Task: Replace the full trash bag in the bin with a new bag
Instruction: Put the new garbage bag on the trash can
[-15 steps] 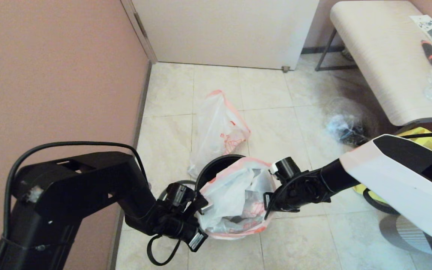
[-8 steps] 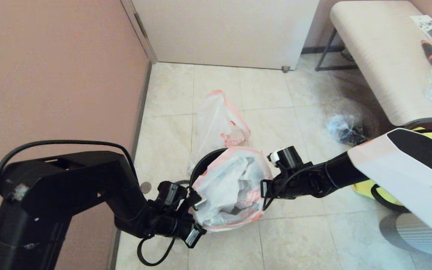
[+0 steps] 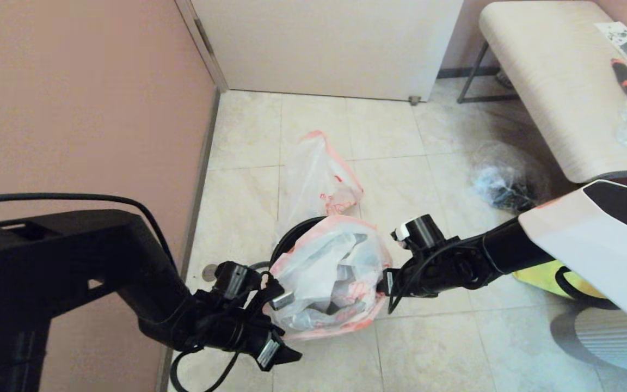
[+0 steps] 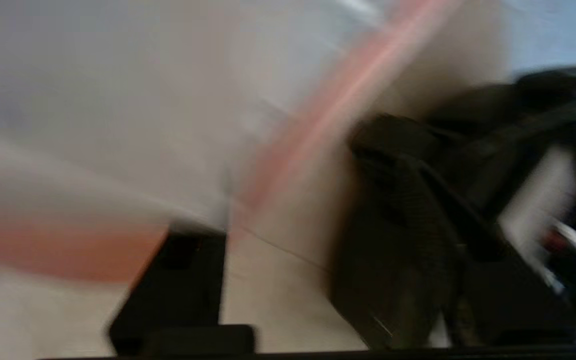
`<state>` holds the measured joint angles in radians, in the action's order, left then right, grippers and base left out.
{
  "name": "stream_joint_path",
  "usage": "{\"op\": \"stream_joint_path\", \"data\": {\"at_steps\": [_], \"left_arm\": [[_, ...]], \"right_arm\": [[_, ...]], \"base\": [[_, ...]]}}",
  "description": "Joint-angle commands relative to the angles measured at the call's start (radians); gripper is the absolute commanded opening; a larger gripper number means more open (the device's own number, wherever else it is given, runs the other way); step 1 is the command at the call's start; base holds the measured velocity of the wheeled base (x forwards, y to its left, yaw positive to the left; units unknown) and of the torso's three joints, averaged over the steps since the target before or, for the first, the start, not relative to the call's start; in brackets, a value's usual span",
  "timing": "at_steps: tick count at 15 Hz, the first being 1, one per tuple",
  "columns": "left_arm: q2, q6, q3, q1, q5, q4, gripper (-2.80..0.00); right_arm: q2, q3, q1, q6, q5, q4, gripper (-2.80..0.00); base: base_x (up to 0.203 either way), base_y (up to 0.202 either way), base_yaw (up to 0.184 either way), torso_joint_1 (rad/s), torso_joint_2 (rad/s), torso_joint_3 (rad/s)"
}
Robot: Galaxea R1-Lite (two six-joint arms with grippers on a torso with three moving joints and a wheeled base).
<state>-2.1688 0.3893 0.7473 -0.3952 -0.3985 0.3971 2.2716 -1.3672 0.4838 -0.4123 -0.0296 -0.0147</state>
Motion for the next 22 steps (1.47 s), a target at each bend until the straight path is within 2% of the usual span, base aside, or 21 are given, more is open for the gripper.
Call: {"op": "stream_joint_path", "data": {"at_steps": [1, 3, 4, 5, 7, 8, 10, 12, 14, 16, 18, 20, 22], "left_arm": [[0.103, -0.005, -0.020, -0.002, -0.016, -0.093, 0.00], [0.170, -0.067, -0.030, -0.015, -0.053, -0.156, 0.00], [0.195, -0.131, -0.034, -0.028, -0.060, -0.180, 0.00], [0.204, -0.169, -0.038, -0.034, -0.061, -0.195, 0.00], [0.205, -0.205, -0.045, -0.034, -0.061, -0.201, 0.00], [0.206, -0.253, -0.041, -0.036, -0.061, -0.200, 0.00], [0.205, -0.366, -0.012, -0.055, -0.058, -0.200, 0.00], [0.196, -0.531, 0.040, -0.077, -0.052, -0.203, 0.00], [0.161, -0.692, 0.107, -0.117, 0.012, -0.204, 0.00], [0.095, -0.799, 0.160, -0.135, 0.113, -0.206, 0.00], [0.069, -0.859, 0.179, -0.139, 0.169, -0.252, 0.00], [0.080, -0.906, 0.180, -0.135, 0.190, -0.274, 0.00], [0.081, -1.009, 0.206, -0.133, 0.204, -0.278, 0.00]], "right_arm": [[-0.012, 0.002, -0.001, -0.002, 0.002, 0.001, 0.00], [-0.012, 0.006, -0.001, -0.003, 0.002, 0.001, 0.00], [-0.009, 0.010, -0.001, -0.003, 0.002, -0.001, 0.00], [-0.008, 0.014, 0.000, -0.003, 0.002, 0.001, 0.00], [-0.013, 0.026, 0.001, -0.002, 0.003, -0.001, 0.00], [-0.019, 0.028, 0.001, -0.002, 0.004, -0.001, 0.00], [-0.026, 0.036, -0.001, -0.002, 0.004, -0.002, 0.00], [-0.029, 0.042, -0.004, -0.002, 0.004, -0.006, 0.00], [-0.030, 0.043, -0.007, -0.002, 0.004, -0.008, 0.00], [-0.035, 0.045, -0.007, -0.003, 0.004, -0.008, 0.00], [-0.036, 0.045, -0.007, -0.003, 0.004, -0.009, 0.00], [-0.034, 0.046, -0.008, -0.003, 0.004, -0.010, 0.00], [-0.034, 0.055, -0.011, -0.003, 0.005, -0.010, 0.00]], "base": [[0.000, 0.000, 0.000, 0.000, 0.00, 0.000], [0.000, 0.000, 0.000, 0.000, 0.00, 0.000], [0.000, 0.000, 0.000, 0.000, 0.00, 0.000], [0.000, 0.000, 0.000, 0.000, 0.00, 0.000], [0.000, 0.000, 0.000, 0.000, 0.00, 0.000], [0.000, 0.000, 0.000, 0.000, 0.00, 0.000], [0.000, 0.000, 0.000, 0.000, 0.00, 0.000], [0.000, 0.000, 0.000, 0.000, 0.00, 0.000], [0.000, 0.000, 0.000, 0.000, 0.00, 0.000], [0.000, 0.000, 0.000, 0.000, 0.00, 0.000], [0.000, 0.000, 0.000, 0.000, 0.00, 0.000], [0.000, 0.000, 0.000, 0.000, 0.00, 0.000], [0.000, 0.000, 0.000, 0.000, 0.00, 0.000]]}}
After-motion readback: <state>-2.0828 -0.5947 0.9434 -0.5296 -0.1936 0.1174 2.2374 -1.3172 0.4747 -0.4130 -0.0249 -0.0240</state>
